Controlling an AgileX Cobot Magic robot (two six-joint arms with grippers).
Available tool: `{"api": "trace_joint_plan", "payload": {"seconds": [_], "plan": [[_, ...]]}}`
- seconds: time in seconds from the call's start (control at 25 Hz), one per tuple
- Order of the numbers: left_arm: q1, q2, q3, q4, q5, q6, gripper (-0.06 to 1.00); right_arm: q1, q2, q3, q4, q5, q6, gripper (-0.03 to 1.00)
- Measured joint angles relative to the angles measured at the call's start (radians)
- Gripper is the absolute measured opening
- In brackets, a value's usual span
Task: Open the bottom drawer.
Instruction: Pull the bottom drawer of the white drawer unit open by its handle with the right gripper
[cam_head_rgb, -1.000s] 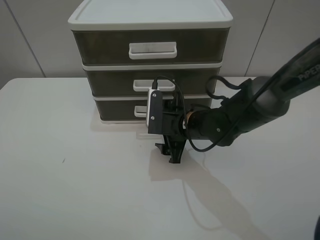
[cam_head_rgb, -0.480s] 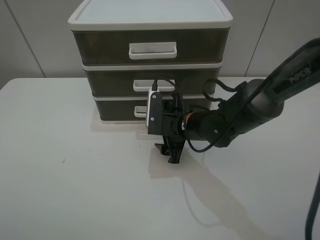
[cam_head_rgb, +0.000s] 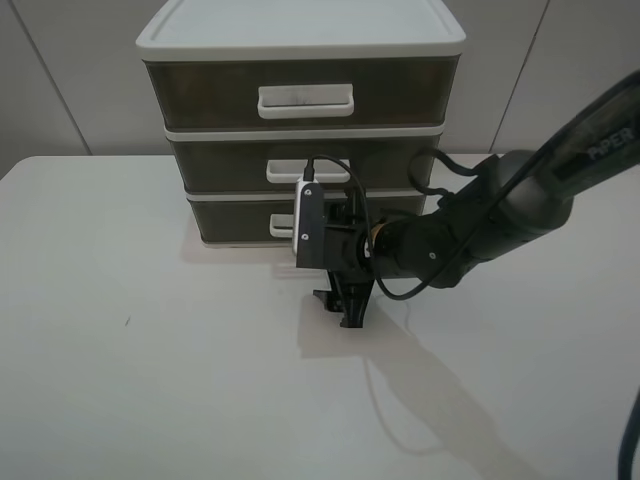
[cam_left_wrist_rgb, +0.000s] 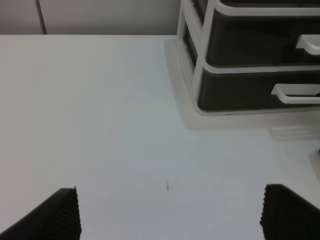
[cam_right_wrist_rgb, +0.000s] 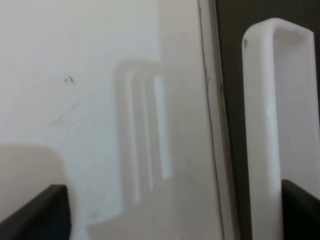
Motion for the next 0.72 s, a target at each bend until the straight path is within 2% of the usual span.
{"api": "trace_joint_plan", "payload": {"seconds": [0.52, 0.72], "plan": [[0.000, 0.000, 0.000, 0.000, 0.000, 0.000, 0.74, 0.000, -0.063, 0.001, -0.020, 0.149, 0.000, 0.78], [0.000, 0.000, 0.000, 0.000, 0.000, 0.000, 0.74, 0.000, -0.065, 0.001, -0.031, 0.174, -0.001, 0.78]]}}
